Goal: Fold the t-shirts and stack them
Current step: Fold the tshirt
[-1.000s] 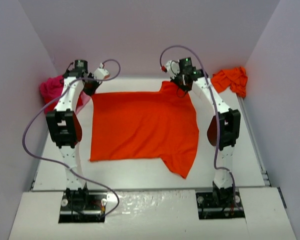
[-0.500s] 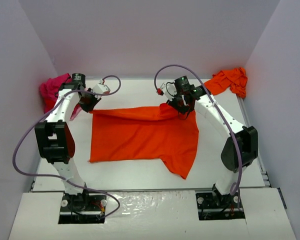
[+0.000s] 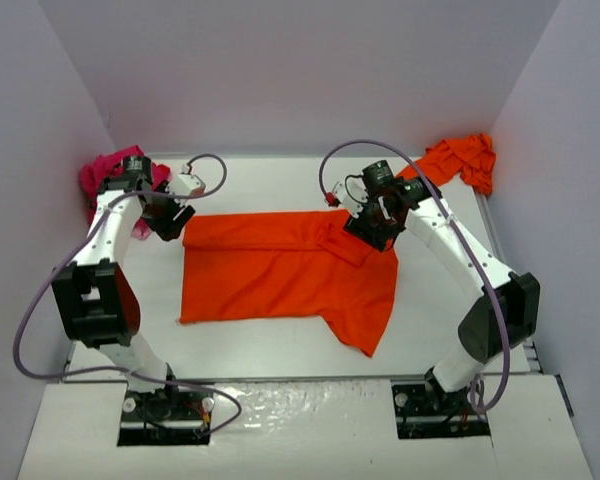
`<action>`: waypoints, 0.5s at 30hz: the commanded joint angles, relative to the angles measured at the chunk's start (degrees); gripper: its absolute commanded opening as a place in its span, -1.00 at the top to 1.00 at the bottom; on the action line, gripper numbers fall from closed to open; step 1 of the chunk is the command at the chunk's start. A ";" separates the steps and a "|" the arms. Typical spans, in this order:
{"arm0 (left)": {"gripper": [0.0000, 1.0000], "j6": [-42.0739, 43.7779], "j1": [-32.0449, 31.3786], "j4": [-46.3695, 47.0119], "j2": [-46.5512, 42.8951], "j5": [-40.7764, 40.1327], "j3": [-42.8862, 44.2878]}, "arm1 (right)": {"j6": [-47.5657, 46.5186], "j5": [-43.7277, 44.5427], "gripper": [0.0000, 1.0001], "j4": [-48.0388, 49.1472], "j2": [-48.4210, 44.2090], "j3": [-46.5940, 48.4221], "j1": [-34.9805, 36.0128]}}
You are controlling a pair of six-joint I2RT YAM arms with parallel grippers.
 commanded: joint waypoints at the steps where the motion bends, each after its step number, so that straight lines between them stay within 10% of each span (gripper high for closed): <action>1: -0.08 -3.42 -0.45 0.36 3.66 3.60 10.96 | 0.86 -0.64 -0.08 0.84 7.07 9.71 -0.08; 15: 0.18 3.57 -2.53 -7.50 3.01 6.50 5.66 | 0.21 -2.31 -0.02 -6.27 14.45 13.02 1.29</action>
